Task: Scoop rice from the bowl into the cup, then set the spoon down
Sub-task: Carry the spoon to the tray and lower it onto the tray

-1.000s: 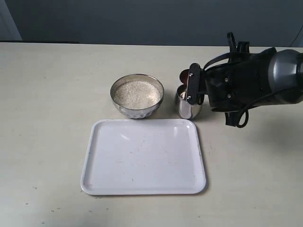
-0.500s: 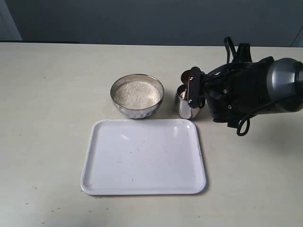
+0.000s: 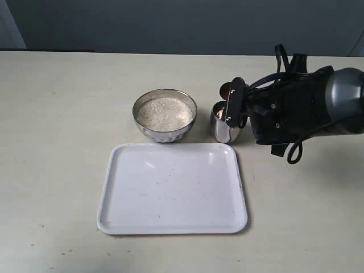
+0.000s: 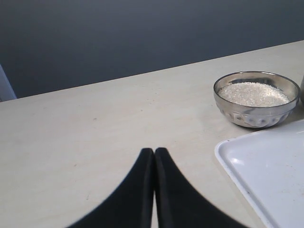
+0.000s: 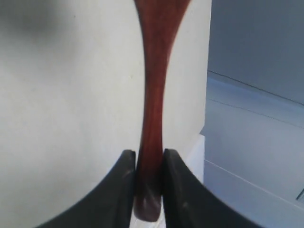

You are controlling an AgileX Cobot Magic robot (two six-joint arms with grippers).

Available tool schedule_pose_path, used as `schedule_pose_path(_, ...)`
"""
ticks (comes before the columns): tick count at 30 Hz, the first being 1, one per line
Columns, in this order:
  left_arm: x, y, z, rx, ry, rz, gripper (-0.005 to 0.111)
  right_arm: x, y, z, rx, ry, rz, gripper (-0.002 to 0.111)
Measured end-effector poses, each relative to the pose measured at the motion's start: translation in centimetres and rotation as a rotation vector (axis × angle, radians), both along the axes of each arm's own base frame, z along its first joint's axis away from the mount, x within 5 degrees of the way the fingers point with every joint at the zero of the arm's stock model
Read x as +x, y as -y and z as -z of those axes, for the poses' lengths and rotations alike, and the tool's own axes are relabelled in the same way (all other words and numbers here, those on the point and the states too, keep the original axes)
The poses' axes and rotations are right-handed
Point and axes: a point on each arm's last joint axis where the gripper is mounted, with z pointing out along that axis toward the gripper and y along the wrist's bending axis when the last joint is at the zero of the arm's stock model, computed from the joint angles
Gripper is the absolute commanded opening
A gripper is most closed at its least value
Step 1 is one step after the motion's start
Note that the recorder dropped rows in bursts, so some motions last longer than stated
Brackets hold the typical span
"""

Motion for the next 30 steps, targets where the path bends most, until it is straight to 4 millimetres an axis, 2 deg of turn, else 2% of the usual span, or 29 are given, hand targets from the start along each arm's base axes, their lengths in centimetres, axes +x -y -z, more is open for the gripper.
schedule_pose_path(4,0.0,0.0,0.0,0.0,0.0,0.0,0.001,-1.4,0.3,-2.3,0.148,-0.066,0.032,-0.001)
schedule_pose_path(7,0.0,0.0,0.0,0.0,0.0,0.0,0.001,-2.8,-0.2,-2.8,0.206,-0.185,-0.02,-0.001)
schedule_pose_path(11,0.0,0.0,0.0,0.0,0.0,0.0,0.001,-5.9,-3.6,-2.1,0.232,-0.395,-0.314,-0.001)
schedule_pose_path(15,0.0,0.0,0.0,0.0,0.0,0.0,0.001,-7.1,-5.5,-2.0,0.258,-0.431,-0.506,-0.001)
schedule_pose_path(18,0.0,0.0,0.0,0.0,0.0,0.0,0.001,-7.4,-6.1,-1.8,0.28,-0.443,-0.555,-0.001)
schedule_pose_path(30,0.0,0.0,0.0,0.0,0.0,0.0,0.001,-7.1,-7.8,2.5,0.321,-0.533,-0.548,-0.001)
